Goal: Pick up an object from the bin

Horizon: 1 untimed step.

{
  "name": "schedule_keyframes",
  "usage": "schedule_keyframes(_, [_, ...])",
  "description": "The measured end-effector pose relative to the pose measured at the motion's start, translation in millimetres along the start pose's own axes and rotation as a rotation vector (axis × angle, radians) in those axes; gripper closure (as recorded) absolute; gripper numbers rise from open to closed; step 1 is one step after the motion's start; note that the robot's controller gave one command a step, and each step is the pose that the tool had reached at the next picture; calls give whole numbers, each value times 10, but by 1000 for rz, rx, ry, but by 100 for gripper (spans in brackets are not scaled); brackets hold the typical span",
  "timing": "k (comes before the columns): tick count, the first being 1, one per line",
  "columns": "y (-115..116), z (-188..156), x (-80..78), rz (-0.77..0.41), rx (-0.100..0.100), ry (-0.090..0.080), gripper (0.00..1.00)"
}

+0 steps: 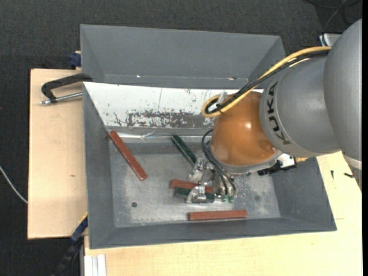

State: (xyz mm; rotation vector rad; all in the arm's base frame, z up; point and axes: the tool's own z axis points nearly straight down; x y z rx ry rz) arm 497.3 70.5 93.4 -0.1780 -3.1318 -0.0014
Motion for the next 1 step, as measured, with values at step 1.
schedule_keyframes(1, [5, -204, -17, 1, -1, -7, 100])
